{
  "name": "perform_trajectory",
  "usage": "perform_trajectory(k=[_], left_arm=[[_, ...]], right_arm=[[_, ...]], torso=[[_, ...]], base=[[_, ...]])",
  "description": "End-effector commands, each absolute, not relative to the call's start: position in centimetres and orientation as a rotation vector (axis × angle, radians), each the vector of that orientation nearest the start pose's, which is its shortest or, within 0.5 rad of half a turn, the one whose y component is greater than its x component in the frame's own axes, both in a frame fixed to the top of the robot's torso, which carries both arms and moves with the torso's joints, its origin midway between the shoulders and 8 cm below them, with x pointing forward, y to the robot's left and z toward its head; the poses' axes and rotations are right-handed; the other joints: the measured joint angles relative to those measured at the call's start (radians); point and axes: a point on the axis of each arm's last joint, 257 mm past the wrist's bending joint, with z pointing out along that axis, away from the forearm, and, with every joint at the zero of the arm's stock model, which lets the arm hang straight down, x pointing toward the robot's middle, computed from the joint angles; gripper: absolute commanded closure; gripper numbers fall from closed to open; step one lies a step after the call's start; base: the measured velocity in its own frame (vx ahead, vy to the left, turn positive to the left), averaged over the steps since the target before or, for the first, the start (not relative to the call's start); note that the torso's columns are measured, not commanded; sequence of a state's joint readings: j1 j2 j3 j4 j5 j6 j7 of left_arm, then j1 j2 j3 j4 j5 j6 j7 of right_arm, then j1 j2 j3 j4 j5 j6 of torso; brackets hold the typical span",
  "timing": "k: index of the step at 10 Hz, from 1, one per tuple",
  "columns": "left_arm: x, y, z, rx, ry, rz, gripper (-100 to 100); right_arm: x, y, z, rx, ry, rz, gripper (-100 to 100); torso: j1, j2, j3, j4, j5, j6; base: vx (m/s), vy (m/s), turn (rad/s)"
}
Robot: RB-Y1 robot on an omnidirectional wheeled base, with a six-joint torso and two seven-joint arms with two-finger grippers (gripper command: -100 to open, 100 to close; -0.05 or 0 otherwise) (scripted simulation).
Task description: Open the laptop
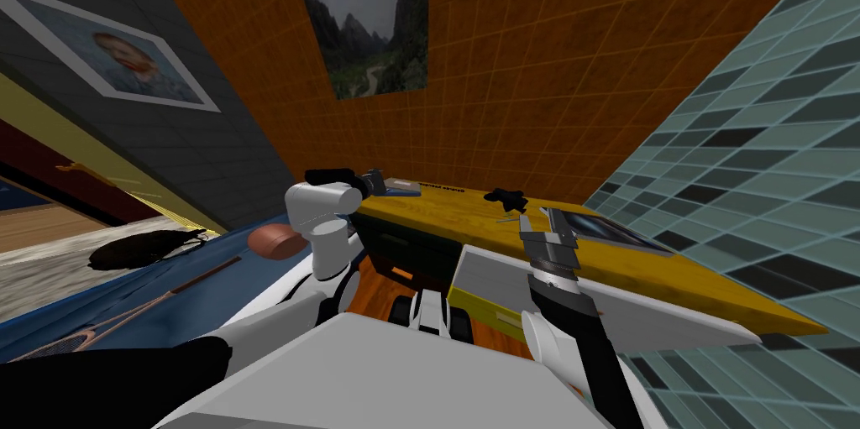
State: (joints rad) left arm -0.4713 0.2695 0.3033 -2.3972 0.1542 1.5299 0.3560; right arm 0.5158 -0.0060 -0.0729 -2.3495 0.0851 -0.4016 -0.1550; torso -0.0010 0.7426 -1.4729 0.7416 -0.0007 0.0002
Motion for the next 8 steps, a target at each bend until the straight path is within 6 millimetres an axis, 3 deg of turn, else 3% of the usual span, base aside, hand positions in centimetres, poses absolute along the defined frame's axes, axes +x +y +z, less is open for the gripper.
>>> perform_trajectory(k=[1,4,5,6,8], left_arm=[[48.1,30.2,6.0,-1.598,1.101,-1.209,-100],[46.7,30.2,6.8,-1.602,1.099,-1.201,-100],[47.1,30.3,6.7,-1.598,1.098,-1.205,-100],[47.1,30.3,6.7,-1.601,1.099,-1.203,0],[47.1,30.3,6.7,-1.601,1.099,-1.203,0]], right_arm=[[34.2,-29.6,3.2,0.691,0.648,1.297,0],[34.2,-29.6,3.2,0.691,0.648,1.297,0],[34.2,-29.6,3.2,0.691,0.648,1.297,0],[34.2,-29.6,3.2,0.691,0.648,1.297,0],[34.2,-29.6,3.2,0.691,0.648,1.297,0]], torso=[[0.0,-0.001,-0.001,-0.001,0.0,0.0],[0.001,-0.005,-0.003,-0.004,0.001,0.0],[0.001,-0.005,-0.004,-0.004,0.001,0.0],[0.001,-0.005,-0.003,-0.004,0.001,0.0],[0.001,-0.005,-0.003,-0.004,0.001,0.0]], base=[[0.013,0.015,-0.044],[0.007,0.008,-0.024],[-0.003,0.008,-0.017],[0.0,0.0,0.0],[0.0,0.0,0.0]])
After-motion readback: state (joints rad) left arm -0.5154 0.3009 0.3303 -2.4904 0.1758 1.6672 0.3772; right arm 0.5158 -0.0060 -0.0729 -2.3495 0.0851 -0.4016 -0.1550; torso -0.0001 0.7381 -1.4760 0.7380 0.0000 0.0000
